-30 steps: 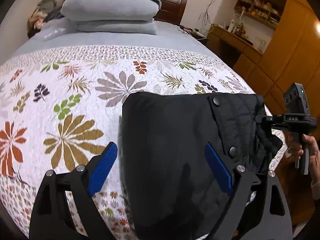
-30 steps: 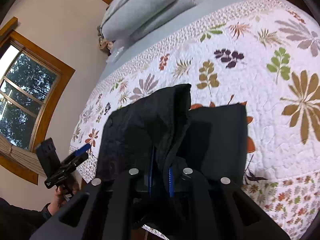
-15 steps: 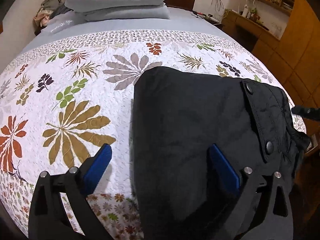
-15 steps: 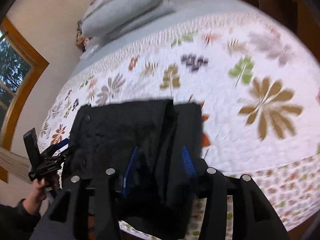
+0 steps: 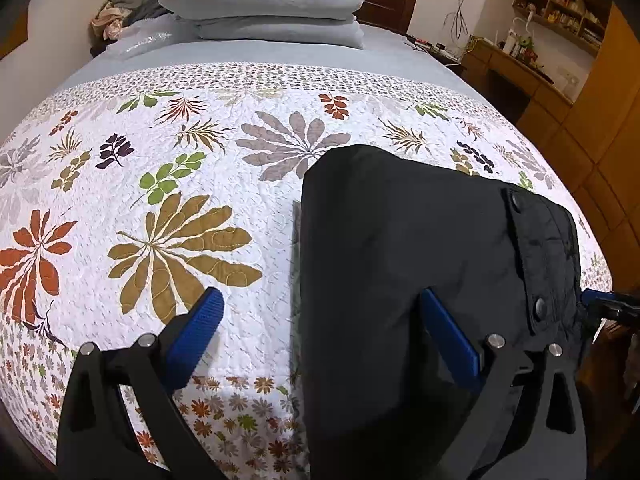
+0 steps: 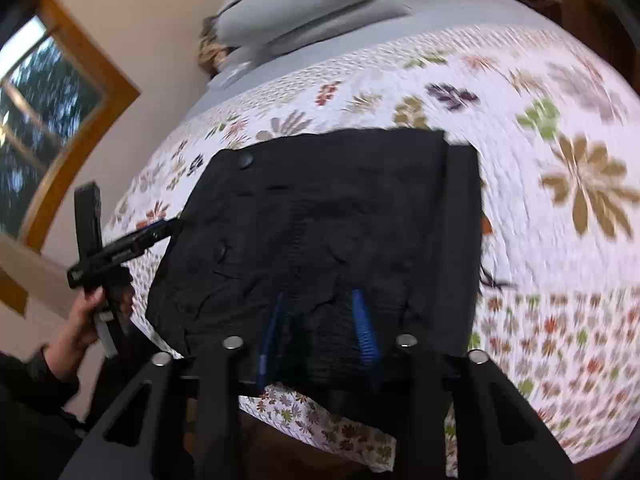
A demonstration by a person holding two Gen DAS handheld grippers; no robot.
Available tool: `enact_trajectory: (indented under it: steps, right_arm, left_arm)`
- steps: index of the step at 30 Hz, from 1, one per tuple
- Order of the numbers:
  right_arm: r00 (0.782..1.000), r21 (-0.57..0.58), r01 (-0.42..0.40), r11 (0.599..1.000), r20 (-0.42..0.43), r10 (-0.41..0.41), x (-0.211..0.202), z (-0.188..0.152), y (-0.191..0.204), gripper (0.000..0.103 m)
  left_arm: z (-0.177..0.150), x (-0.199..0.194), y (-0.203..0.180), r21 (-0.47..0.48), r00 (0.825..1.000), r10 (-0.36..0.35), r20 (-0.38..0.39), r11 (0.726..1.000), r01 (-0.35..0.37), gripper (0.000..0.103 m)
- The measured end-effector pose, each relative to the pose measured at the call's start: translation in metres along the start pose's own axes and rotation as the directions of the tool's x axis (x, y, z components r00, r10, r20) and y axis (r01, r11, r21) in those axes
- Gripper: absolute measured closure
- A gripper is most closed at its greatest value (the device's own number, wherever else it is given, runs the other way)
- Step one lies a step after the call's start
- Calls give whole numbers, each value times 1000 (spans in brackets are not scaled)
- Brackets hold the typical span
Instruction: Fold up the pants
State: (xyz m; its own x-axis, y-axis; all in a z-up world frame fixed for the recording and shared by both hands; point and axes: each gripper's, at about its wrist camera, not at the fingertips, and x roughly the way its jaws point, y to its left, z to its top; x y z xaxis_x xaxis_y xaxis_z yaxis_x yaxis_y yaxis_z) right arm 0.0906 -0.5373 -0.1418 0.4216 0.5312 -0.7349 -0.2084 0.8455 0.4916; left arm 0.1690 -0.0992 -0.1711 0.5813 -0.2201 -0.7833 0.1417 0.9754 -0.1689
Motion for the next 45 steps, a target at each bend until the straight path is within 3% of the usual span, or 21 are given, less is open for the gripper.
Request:
enact_trajectory:
  steps: [4, 8, 10, 13, 16, 19, 21, 22, 23, 24, 25, 30, 34, 40, 43, 45]
  right_arm:
    - [999, -37, 34, 999, -11, -35, -1, -1, 4, 77]
    - [996, -111, 76, 991, 55, -71, -23, 1, 22, 64]
    - [997, -147, 67, 987, 33, -63, -25, -3, 30, 64]
    - [993, -185, 110, 977, -8, -114, -16, -13, 32, 64]
    - [990, -160, 128, 979, -32, -135, -9, -22, 20, 69]
    - [988, -153, 139, 978, -42, -147, -2, -25, 17, 69]
    - [995, -115, 92, 989, -30, -96, -11, -20, 15, 66]
    - [998, -73, 55, 996, -13, -56, -19, -15, 10, 61]
    - [999, -33, 36, 999, 4, -36, -25, -11, 5, 38]
    - [999, 39, 25, 999, 30, -27, -33, -5, -5, 23]
    - [999, 97, 12, 995, 47, -16, -37, 0, -15, 12]
    - [994, 327, -102, 940, 63, 86, -30, 16, -69, 12]
    - [995, 343, -93, 935, 11, 96, -6, 21, -84, 12]
    - [992, 360, -111, 926, -12, 124, 15, 23, -94, 12]
    - [989, 369, -123, 921, -36, 146, 26, 24, -95, 12]
    - [988, 356, -120, 927, -47, 147, 30, 24, -95, 12]
  left_arm:
    - [0, 6, -4, 12, 1000, 2, -1, 1000, -2, 5]
    - [1, -3, -3, 27, 1000, 18, -6, 999, -18, 5]
    - [-1, -10, -1, 14, 1000, 5, -2, 1000, -4, 5]
    - [-6, -12, -4, 15, 1000, -10, -9, 1000, 10, 5]
    - [-11, -7, -10, 53, 1000, 20, -5, 998, -20, 5]
    - [-14, 3, -11, 45, 1000, 2, -24, 999, -1, 5]
    - [-12, 4, -10, 40, 999, -3, -38, 999, 5, 5]
    - [-9, 1, -9, 46, 999, -8, -47, 999, 10, 5]
    - [-6, 0, -9, 52, 998, -14, -54, 999, 17, 5]
    - [-3, -2, -7, 49, 997, -37, -68, 998, 40, 5]
    - [1, -3, -4, 31, 992, -84, -90, 996, 87, 5]
    - [8, 6, 9, -55, 974, -177, -143, 984, 171, 5]
    - [8, 22, 4, -21, 965, -183, -186, 983, 182, 5]
    - [2, 39, 5, -78, 936, -276, -221, 961, 265, 5]
    - [0, 47, 8, -136, 900, -363, -240, 931, 339, 5]
    - [-1, 49, 6, -126, 900, -362, -245, 932, 340, 4]
